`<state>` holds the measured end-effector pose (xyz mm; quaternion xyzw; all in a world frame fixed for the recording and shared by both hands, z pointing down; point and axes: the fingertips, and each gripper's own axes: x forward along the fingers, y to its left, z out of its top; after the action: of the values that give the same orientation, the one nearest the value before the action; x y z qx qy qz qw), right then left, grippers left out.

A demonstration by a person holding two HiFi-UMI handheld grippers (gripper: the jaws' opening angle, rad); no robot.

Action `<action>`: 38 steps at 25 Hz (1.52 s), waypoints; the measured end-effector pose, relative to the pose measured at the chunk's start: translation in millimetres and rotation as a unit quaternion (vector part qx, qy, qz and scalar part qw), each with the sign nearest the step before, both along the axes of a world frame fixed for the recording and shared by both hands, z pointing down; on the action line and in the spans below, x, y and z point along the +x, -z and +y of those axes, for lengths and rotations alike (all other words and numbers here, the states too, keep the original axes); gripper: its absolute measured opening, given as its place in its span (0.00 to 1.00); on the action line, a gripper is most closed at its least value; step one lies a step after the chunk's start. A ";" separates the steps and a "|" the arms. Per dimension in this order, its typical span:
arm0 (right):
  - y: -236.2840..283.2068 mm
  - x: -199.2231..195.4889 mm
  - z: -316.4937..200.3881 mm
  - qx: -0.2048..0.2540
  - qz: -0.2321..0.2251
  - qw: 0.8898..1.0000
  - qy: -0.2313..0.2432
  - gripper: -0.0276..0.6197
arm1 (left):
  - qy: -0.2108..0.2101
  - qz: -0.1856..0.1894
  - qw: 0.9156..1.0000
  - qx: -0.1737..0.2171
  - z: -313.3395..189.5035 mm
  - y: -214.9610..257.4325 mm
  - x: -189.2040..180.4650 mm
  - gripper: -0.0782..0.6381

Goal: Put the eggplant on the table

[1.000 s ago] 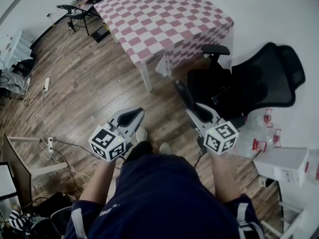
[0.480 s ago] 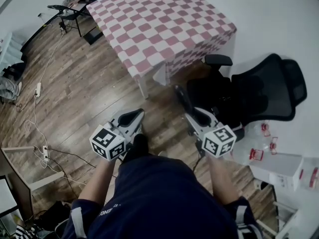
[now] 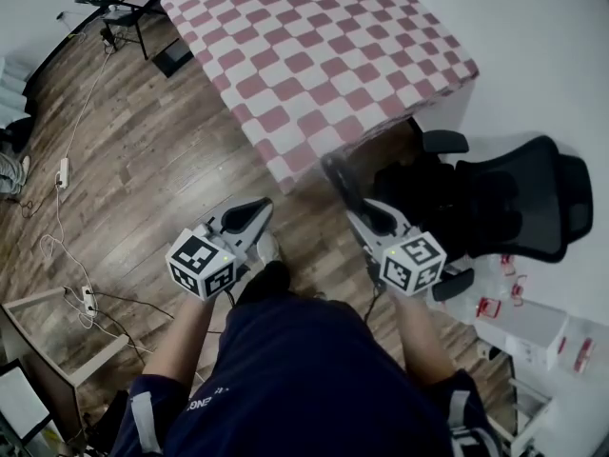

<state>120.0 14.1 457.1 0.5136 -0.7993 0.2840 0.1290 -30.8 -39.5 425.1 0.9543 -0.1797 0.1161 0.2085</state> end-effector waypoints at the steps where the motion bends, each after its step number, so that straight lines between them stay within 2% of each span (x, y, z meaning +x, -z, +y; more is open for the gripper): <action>1: 1.3 -8.1 -15.3 0.000 0.001 1.000 0.004 0.26 | 0.001 0.000 1.000 -0.001 -15.2 0.5 -6.6 0.16; 9: 5.2 -41.7 -109.0 -0.012 0.015 1.000 0.016 0.26 | -0.001 0.003 1.000 -0.007 -101.7 -1.2 -37.5 0.16; 19: -5.8 -36.4 -183.0 -0.023 0.021 0.999 0.038 0.26 | 0.034 0.000 0.999 -0.027 -154.0 -13.4 -45.4 0.16; 22: -12.9 -26.2 -206.0 -0.018 0.021 0.998 0.049 0.26 | 0.056 -0.004 0.998 -0.027 -167.1 -14.9 -41.7 0.16; 32: -70.8 4.1 -276.6 -0.043 0.077 0.987 0.133 0.26 | 0.139 -0.029 0.989 -0.033 -190.6 -13.6 -16.1 0.16; 38: -120.9 15.7 -309.0 -0.077 0.085 0.980 0.163 0.26 | 0.172 -0.050 0.983 -0.047 -196.0 -21.9 -6.5 0.16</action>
<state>135.7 -295.0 578.0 0.3873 -0.8343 0.2752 0.2796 -37.4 -235.5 447.0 0.8912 -0.3461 0.1340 0.2608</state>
